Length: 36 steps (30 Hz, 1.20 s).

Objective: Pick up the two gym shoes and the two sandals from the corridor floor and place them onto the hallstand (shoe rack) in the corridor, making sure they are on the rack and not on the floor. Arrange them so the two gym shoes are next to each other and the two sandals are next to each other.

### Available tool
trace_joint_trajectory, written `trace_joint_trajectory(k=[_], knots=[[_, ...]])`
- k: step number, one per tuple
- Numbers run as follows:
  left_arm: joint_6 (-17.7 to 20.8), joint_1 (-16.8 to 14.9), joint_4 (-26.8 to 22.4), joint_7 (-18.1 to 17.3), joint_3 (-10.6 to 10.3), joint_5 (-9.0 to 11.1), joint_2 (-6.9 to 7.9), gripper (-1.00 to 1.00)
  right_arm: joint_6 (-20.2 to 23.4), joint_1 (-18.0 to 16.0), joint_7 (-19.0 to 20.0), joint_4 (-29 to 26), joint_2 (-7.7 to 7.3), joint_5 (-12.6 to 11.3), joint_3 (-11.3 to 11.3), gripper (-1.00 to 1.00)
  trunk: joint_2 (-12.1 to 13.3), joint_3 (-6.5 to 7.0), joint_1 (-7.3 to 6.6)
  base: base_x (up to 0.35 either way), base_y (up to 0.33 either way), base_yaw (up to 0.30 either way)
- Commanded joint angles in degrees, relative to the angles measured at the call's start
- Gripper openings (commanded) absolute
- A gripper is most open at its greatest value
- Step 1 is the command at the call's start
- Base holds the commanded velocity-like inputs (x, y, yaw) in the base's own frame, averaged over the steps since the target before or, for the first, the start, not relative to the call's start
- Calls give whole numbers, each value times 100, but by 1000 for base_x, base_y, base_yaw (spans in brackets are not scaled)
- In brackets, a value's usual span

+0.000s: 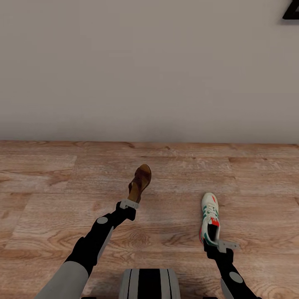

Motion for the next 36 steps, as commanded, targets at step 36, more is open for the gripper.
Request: trace_joint_trajectory(k=[36], knots=[[10,86,31,-18,91,-89,193,-100,-39,-2,-10,-4,8,-6,13,-100,16,285,-34,0,0,0]])
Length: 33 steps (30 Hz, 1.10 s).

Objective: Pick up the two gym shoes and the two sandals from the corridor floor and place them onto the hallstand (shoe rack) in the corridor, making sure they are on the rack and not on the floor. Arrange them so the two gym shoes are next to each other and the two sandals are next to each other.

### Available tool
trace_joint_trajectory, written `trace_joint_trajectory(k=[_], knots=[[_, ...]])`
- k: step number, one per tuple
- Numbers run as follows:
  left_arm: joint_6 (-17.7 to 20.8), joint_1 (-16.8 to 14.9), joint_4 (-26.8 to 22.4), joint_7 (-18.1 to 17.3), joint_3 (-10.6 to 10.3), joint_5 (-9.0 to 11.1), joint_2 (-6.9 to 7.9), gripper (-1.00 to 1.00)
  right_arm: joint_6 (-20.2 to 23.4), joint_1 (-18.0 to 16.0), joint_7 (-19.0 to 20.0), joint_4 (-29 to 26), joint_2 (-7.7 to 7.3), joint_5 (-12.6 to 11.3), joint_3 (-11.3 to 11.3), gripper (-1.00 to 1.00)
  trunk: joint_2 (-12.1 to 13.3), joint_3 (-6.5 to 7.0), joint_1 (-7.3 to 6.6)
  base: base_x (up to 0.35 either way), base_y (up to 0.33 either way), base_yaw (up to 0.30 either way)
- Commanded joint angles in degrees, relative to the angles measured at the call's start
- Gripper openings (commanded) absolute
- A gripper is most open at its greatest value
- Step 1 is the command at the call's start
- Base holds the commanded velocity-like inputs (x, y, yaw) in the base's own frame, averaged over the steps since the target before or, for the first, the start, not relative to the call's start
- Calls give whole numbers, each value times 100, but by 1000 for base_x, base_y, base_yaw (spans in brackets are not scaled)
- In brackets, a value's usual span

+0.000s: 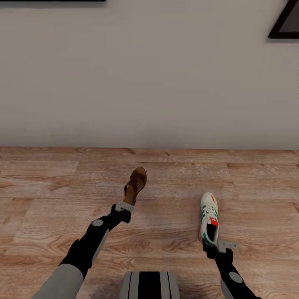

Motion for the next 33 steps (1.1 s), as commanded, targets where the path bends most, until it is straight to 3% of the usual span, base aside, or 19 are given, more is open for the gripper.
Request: trace_joint_trajectory(k=[1,4,8,16,26,33], knots=[[21,150,9,-13,61,-52,93,-100,-20,-2,-5,8,-6,-5,-4,-100,0,20,-3,0,0,0],[12,300,14,-7,268,-54,127,-100,-23,-2,-5,6,-9,-5,-7,-100,4,86,-11,0,0,0],[-73,553,31,-7,814,-62,262,-100,-29,1,-7,8,-43,-4,-14,-100,10,180,-21,0,0,-4],[-637,1040,51,2,1333,-65,498,-100,-38,13,-1,43,-271,0,-9,-100,20,415,-42,0,0,-68],[-861,1431,147,10,1974,-69,574,-100,-345,16,16,637,-317,35,6,-100,34,724,-68,0,0,-34],[-1650,1621,817,21,2482,-80,588,-100,-761,16,8,1284,-326,27,1,-100,43,941,-86,0,0,-2]])
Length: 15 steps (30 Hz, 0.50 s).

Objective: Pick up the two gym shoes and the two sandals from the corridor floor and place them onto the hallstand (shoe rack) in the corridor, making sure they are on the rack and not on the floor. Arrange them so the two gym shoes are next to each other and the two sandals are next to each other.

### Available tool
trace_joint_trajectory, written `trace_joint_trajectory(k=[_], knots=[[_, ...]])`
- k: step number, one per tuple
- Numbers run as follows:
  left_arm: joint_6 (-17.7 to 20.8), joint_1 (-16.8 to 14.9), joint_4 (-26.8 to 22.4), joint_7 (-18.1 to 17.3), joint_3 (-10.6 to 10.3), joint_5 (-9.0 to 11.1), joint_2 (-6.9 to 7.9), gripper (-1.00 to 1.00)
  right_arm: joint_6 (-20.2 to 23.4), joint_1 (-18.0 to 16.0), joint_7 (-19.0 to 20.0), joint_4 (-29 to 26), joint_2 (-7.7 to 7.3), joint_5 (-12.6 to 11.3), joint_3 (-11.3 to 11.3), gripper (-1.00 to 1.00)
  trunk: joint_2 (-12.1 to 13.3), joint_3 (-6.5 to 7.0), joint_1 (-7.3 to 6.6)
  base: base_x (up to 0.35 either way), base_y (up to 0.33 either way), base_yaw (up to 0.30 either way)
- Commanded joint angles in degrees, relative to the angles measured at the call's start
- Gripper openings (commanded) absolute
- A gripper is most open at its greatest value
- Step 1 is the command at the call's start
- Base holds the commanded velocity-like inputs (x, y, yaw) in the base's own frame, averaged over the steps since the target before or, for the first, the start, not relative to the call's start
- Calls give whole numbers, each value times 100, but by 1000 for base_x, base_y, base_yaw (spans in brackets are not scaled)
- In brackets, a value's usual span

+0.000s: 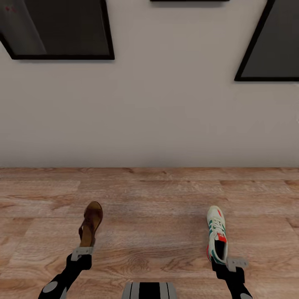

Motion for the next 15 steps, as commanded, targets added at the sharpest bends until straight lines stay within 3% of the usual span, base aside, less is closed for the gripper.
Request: trace_joint_trajectory(k=[1,5,8,9,15], knots=[[-131,12,104,-32,76,-69,-1,-100,-70,-4,-2,61,1,1,-3,-100,0,29,-4,0,0,0],[-712,106,831,186,414,-61,162,-100,-324,-4,-7,386,2,-9,-4,-100,6,154,-14,0,0,0],[-941,143,1254,256,538,-50,263,-100,-366,-4,-6,579,16,-16,0,-100,10,247,-22,0,0,0],[-1204,160,1470,342,681,-50,300,-100,-427,-4,-10,764,43,-24,3,-100,11,278,-24,0,0,0],[-1437,264,1698,558,853,-60,285,-100,-715,-4,-14,1044,59,-29,4,-100,19,464,-40,0,0,0]])
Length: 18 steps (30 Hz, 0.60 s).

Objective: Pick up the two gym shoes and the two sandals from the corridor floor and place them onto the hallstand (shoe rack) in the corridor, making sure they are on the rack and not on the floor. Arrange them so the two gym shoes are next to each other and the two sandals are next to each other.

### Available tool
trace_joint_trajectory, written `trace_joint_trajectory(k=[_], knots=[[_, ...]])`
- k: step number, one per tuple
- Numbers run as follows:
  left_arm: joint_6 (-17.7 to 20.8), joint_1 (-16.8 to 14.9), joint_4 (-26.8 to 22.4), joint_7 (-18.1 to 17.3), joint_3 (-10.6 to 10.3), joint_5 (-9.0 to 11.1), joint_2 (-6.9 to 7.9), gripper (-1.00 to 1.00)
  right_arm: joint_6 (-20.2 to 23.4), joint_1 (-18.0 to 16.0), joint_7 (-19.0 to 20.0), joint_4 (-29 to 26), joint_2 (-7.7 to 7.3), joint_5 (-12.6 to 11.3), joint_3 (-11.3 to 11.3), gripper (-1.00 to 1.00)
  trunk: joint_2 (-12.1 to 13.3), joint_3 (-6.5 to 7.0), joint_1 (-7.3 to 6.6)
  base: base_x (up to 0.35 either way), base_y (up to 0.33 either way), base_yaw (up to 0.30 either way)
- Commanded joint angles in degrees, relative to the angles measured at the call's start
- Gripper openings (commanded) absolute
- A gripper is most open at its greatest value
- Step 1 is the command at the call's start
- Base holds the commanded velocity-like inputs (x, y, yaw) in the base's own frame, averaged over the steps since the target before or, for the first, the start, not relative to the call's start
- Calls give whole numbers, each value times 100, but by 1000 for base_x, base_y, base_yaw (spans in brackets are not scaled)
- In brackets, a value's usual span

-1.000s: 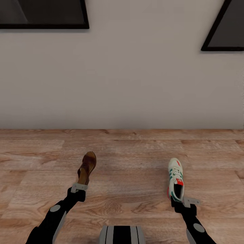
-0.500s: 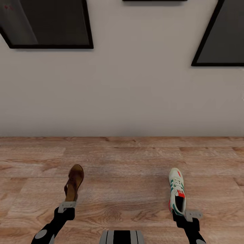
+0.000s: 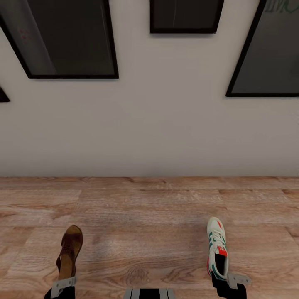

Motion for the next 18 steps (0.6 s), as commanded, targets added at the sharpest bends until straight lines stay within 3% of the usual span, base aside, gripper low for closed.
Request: trace_joint_trajectory(k=[1,6,18], knots=[[-28,-3,14,-31,55,-80,-6,-100,-25,-3,8,25,2,-3,-16,-100,0,28,-3,0,0,0],[-45,5,85,-21,64,-74,-12,-100,-53,-3,8,87,5,-5,-15,-100,7,183,-16,0,0,0],[-49,7,113,-19,65,-80,-21,-100,-62,-3,8,99,12,-5,-16,-100,488,493,-280,0,0,0]])
